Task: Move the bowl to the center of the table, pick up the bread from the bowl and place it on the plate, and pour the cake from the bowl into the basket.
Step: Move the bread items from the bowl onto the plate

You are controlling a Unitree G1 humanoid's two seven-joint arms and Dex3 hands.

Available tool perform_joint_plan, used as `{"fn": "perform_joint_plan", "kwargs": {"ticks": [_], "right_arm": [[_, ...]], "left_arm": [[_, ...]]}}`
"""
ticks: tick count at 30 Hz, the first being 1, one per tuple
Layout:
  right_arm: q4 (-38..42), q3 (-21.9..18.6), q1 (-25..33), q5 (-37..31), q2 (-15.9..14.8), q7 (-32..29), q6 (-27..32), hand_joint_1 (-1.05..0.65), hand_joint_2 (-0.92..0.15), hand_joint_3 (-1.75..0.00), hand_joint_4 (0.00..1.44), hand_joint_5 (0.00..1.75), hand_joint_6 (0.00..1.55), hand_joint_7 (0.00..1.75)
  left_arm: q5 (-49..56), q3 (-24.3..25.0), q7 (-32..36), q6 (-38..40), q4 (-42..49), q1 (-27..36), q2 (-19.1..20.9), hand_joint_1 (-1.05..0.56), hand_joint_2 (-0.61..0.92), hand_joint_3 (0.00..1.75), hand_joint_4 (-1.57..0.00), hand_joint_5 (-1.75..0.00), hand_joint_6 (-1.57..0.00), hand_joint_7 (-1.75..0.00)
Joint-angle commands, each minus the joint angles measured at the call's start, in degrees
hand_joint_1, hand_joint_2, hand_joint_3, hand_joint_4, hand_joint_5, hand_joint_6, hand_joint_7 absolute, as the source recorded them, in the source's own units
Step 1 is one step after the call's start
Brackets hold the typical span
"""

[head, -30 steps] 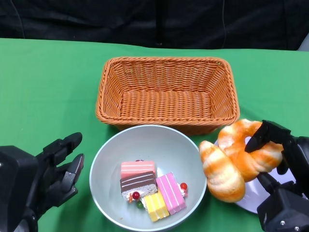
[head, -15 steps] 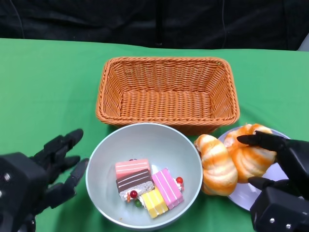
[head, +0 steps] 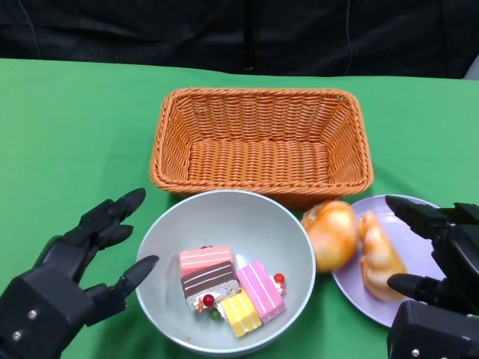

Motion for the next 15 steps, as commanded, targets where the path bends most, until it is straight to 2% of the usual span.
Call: {"fn": "perform_joint_plan", "kwargs": {"ticks": [1, 5, 15], "right_arm": [[-3.3, 1.0, 1.4, -5.9, -1.2, 1.3, 3.1, -0.85, -0.92, -0.39, 0.0, 0.44, 0.1, 0.0], [-5.0, 1.4, 2.3, -8.9, -0.6, 1.8, 4.7, -0.88, -0.92, -0.41, 0.0, 0.41, 0.06, 0.0], [-5.3, 1.5, 2.6, -10.6, 0.0, 0.4, 5.6, -0.89, -0.92, -0.4, 0.0, 0.41, 0.05, 0.0]], "left_arm": [[1.0, 0.2, -0.4, -1.9, -0.5, 1.1, 1.3, -0.64, 0.92, 0.46, 0.0, -0.79, -0.3, -0.02], [0.9, 0.3, -0.6, -2.4, -0.4, 1.2, 1.5, -0.63, 0.92, 0.46, 0.0, -0.78, -0.29, -0.02], [1.2, 0.3, -0.4, -2.2, -0.4, 1.1, 1.6, -0.62, 0.92, 0.47, 0.0, -0.78, -0.3, -0.02]]}}
